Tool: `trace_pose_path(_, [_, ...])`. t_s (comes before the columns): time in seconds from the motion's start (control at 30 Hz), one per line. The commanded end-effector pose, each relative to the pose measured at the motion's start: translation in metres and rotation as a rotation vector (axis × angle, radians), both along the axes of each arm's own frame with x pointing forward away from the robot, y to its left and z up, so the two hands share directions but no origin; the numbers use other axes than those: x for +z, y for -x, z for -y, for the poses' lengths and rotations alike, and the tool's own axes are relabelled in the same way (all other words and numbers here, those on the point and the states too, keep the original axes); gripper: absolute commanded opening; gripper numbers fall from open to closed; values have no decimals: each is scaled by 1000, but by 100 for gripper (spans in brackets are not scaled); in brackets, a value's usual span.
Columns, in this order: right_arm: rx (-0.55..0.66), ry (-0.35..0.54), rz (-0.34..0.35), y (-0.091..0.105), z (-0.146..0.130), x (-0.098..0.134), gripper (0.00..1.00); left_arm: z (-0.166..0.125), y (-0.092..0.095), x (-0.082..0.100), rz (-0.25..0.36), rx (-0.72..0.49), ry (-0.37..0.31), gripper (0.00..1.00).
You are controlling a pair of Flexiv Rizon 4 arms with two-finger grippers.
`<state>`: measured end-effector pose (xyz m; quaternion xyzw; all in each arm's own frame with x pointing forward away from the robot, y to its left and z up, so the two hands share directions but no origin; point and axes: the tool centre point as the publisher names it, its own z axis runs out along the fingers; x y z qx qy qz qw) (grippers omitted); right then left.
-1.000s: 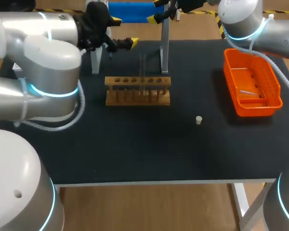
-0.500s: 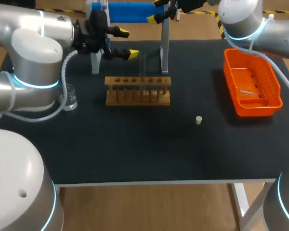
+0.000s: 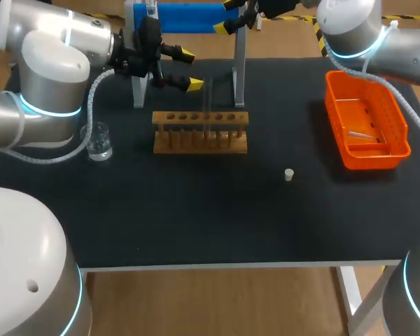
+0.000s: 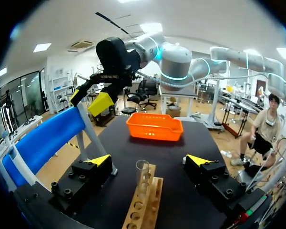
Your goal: Invert the test tube, pick up the pipette, mount the tip to pipette, aspirate from beaker and dispense into the tube, eject the tip, return the pipette, and cap with the stopper.
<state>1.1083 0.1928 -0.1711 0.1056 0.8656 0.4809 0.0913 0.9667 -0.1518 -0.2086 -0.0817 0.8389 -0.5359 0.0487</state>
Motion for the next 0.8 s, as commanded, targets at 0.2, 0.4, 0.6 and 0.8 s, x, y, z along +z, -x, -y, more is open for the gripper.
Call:
trace_pose_path(0.2, [2,5,-4,-1,1,1,100,10,-5,-13,4,5,-8,100])
trace_pose_path(0.4, [2,5,-4,-1,1,1,100,17,-7,-21,12,6,-22,100])
trace_pose_path(0.6, [2,5,-4,-1,1,1,100,24,-9,-31,18,2,-37,100])
trace_pose_path(0.8, [2,5,-4,-1,1,1,100,29,-13,-47,24,6,-61,100])
